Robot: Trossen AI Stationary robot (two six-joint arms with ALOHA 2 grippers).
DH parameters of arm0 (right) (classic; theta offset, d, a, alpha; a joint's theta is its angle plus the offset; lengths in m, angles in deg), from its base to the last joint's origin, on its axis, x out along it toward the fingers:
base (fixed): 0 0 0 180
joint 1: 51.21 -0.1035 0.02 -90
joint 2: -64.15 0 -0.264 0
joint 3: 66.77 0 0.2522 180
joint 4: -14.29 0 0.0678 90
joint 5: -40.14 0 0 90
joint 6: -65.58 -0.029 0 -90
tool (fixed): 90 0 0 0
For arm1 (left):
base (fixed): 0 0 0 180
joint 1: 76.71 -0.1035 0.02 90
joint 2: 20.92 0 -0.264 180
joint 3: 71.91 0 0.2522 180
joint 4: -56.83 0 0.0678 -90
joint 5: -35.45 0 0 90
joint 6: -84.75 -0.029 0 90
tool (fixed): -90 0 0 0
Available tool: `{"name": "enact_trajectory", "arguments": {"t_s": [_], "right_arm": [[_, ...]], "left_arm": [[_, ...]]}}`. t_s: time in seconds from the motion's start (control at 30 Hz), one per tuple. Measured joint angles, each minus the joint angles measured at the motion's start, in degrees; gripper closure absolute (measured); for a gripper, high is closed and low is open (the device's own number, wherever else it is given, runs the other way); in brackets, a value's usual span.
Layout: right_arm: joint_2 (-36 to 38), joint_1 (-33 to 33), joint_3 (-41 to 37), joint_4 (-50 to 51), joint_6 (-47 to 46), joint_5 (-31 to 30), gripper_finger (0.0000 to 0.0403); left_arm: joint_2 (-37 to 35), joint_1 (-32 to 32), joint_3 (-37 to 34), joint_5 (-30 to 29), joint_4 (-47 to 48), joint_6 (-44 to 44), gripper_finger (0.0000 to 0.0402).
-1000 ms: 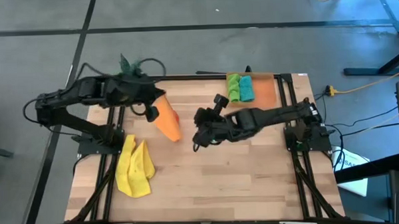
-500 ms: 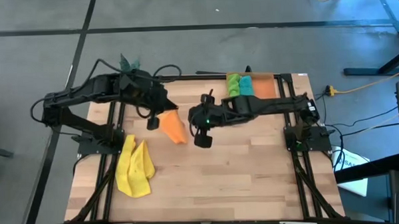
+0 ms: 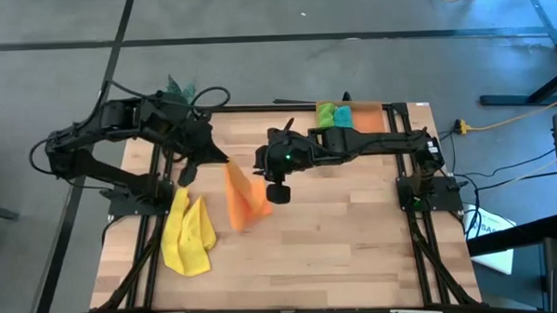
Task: Roll microfiber towels into tight, uniform cylinder then place into a basket
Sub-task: Fold the orange towel
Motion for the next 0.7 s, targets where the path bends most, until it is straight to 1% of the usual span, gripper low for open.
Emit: {"name": "enact_trajectory", "arguments": {"t_s": [0.17,0.27,0.4,0.47,0.53,0.7], "right_arm": [[-0.4,-0.3,0.0,-1.8,-0.4,0.1,0.0288],[-1.6,-0.8,0.0,-1.4,-0.4,0.1,0.0273],[-3.1,-1.9,0.0,-1.4,-0.3,-0.2,0.0268],[-3.7,-2.1,0.0,-1.4,-2.6,-2.1,0.0268],[-4.0,-2.1,0.0,-1.3,-5.7,-5.5,0.0267],[-4.1,-2.2,0.0,-1.6,-13.7,-13.8,0.0267]], "left_arm": [[0.6,0.0,0.0,-6.4,-0.1,2.7,0.0401],[1.0,0.0,0.0,-10.2,-2.9,4.4,0.0401],[1.0,0.0,0.0,-11.3,-7.7,6.4,0.0402],[1.0,0.0,0.0,-12.6,-9.1,7.3,0.0402],[1.0,0.0,0.0,-15.0,-10.0,8.3,0.0402],[1.3,1.2,0.0,-24.0,-10.4,9.5,0.0401]]}}
